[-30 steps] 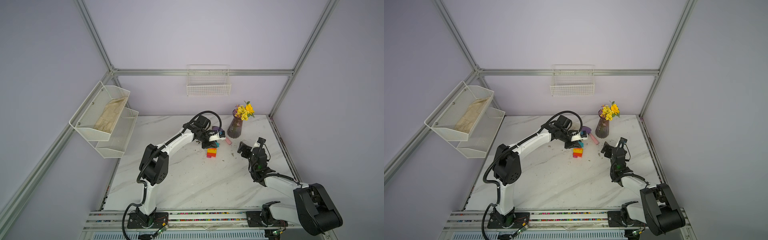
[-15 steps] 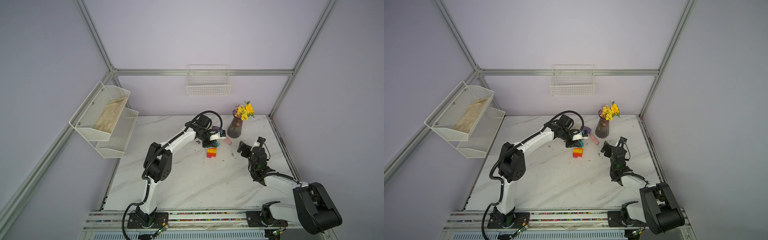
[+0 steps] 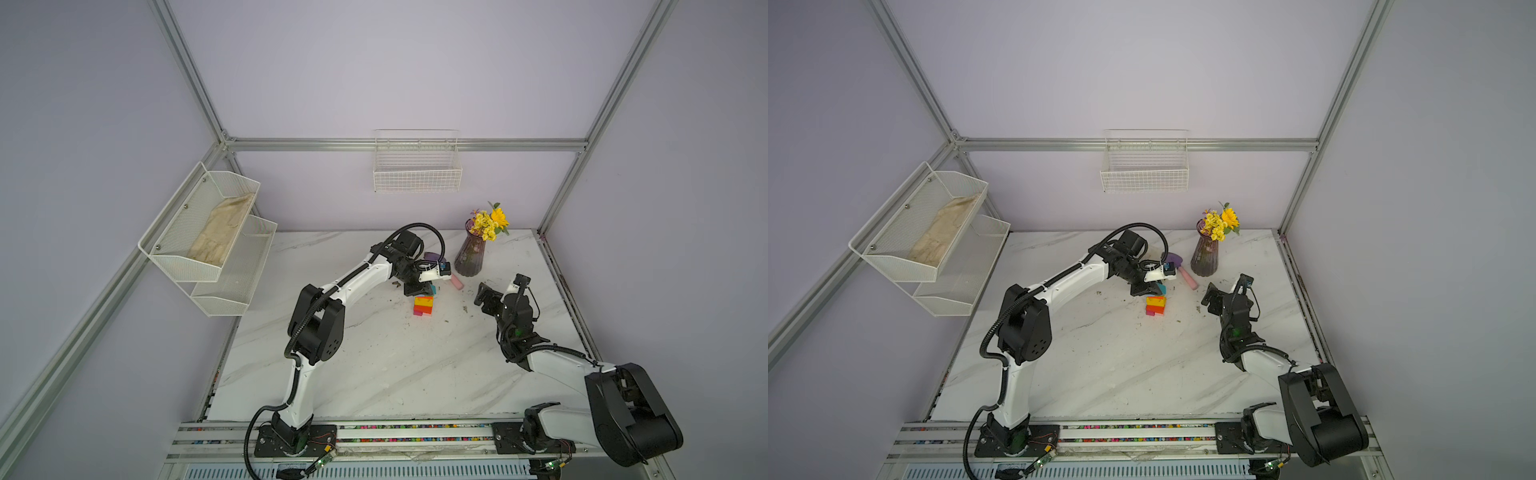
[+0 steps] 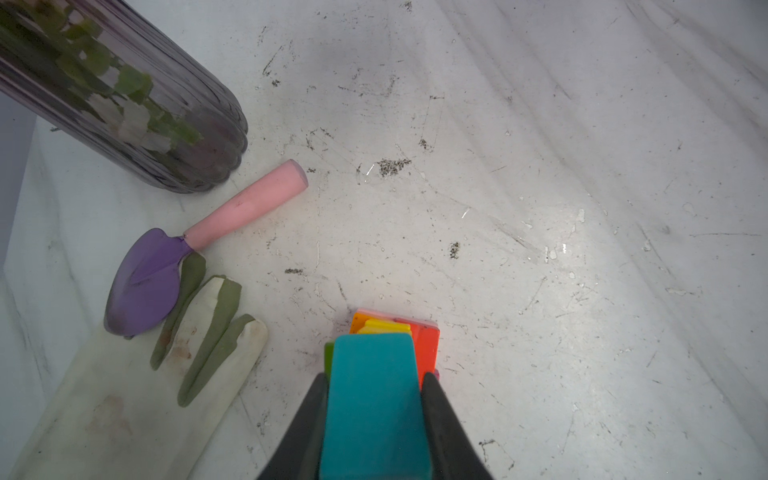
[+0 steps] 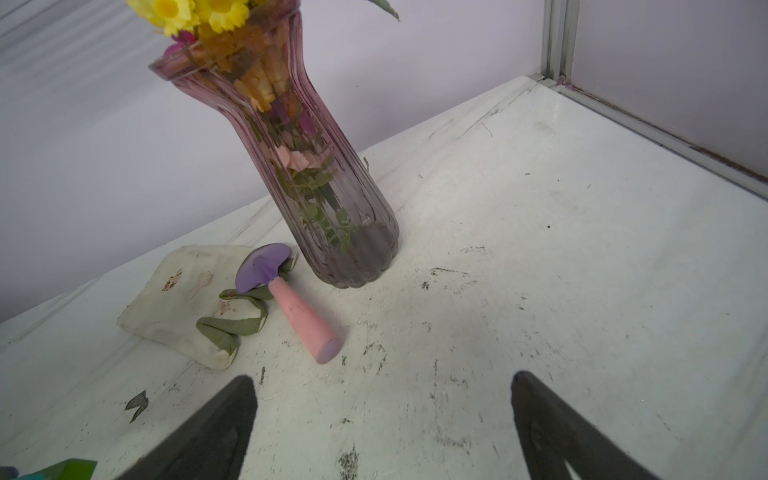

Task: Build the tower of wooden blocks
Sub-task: 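Align and lower the teal block onto the top of the stack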

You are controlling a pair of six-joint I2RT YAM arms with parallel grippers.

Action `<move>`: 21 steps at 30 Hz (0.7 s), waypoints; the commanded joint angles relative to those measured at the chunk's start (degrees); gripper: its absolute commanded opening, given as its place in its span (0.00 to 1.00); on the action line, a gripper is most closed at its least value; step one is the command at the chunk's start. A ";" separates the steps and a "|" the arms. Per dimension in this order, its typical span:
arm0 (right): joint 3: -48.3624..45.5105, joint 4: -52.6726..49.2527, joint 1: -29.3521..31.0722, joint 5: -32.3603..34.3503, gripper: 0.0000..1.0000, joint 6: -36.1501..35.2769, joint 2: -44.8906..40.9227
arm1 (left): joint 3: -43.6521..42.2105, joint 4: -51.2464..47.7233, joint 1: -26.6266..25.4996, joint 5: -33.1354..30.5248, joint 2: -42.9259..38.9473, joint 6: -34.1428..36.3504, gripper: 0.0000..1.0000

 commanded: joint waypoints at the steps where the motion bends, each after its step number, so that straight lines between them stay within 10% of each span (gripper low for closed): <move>1: 1.62 0.86 -0.18 0.29 0.97 -0.38 0.42 | 4.56 -0.25 0.27 -0.04 -0.59 0.98 0.00; 13: 2.17 0.52 -0.14 0.11 0.97 -0.37 1.02 | 4.52 -0.33 0.71 -0.12 -0.51 0.91 0.08; 21: 2.26 0.32 -0.19 0.03 0.97 -0.36 1.27 | 3.77 -0.12 0.71 0.52 -1.14 0.80 0.31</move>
